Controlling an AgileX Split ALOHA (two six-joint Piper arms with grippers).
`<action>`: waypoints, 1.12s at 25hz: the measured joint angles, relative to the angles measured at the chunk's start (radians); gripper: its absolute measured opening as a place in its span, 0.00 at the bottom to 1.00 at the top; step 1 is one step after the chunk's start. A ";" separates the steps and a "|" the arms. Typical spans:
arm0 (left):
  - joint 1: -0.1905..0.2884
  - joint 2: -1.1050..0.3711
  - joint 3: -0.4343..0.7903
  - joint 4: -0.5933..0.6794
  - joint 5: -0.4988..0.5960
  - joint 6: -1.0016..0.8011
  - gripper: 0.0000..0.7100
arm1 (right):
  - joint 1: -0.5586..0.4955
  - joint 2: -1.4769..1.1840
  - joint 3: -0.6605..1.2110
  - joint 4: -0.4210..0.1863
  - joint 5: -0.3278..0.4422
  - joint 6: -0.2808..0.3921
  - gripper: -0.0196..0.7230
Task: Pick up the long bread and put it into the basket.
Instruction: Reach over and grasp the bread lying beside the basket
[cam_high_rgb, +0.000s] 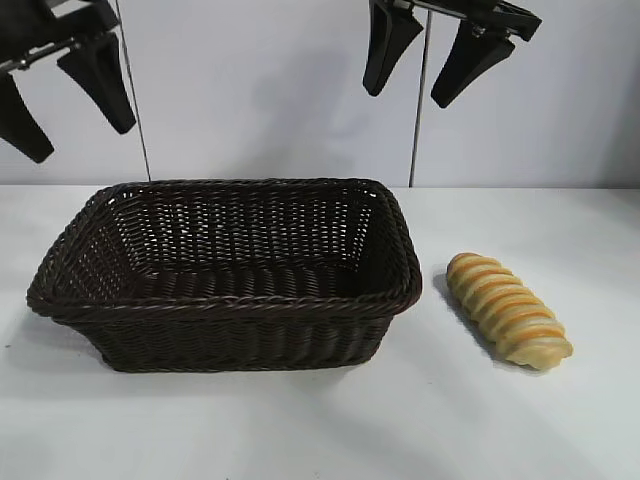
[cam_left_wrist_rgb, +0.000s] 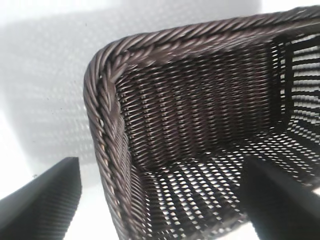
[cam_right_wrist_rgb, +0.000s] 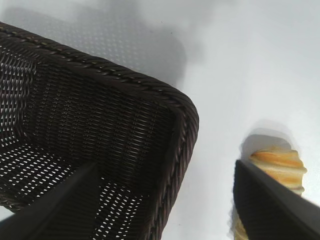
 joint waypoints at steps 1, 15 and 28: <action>-0.002 -0.002 0.016 -0.031 0.000 0.000 0.88 | 0.000 0.000 0.000 0.000 0.000 0.000 0.75; -0.075 -0.003 0.123 -0.084 -0.122 0.000 0.88 | 0.000 0.000 0.000 0.000 0.001 0.000 0.75; -0.075 -0.003 0.125 -0.084 -0.131 0.000 0.88 | -0.001 0.000 0.000 -0.141 0.001 0.021 0.75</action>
